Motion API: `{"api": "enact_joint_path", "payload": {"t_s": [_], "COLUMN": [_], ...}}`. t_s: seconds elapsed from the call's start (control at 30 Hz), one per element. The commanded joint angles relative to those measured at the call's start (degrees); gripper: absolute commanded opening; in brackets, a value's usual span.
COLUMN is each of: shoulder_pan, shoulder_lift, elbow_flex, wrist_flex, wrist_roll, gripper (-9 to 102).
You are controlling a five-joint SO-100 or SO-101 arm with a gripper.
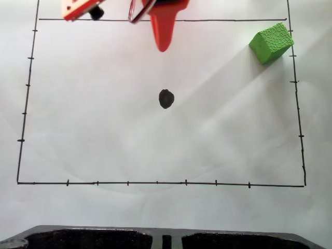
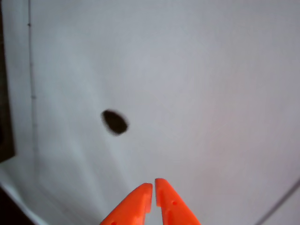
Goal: Grasp the colored block, Place it on the black dot, and then return the arm to the default position.
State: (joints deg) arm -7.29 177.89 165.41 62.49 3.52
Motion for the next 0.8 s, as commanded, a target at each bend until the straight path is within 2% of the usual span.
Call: {"api": "enact_joint_path", "payload": {"t_s": [0.0,0.43,0.77], "shoulder_pan": [-4.3,-20.9,-33.3], "shoulder_lift": [-9.6,-38.7,-52.8], "elbow_flex": [-9.7,-35.5,-46.9], "wrist_flex": [1.7,9.8,15.0], "wrist_roll": [2.9,21.9,34.7], "gripper": [0,0,0]}}
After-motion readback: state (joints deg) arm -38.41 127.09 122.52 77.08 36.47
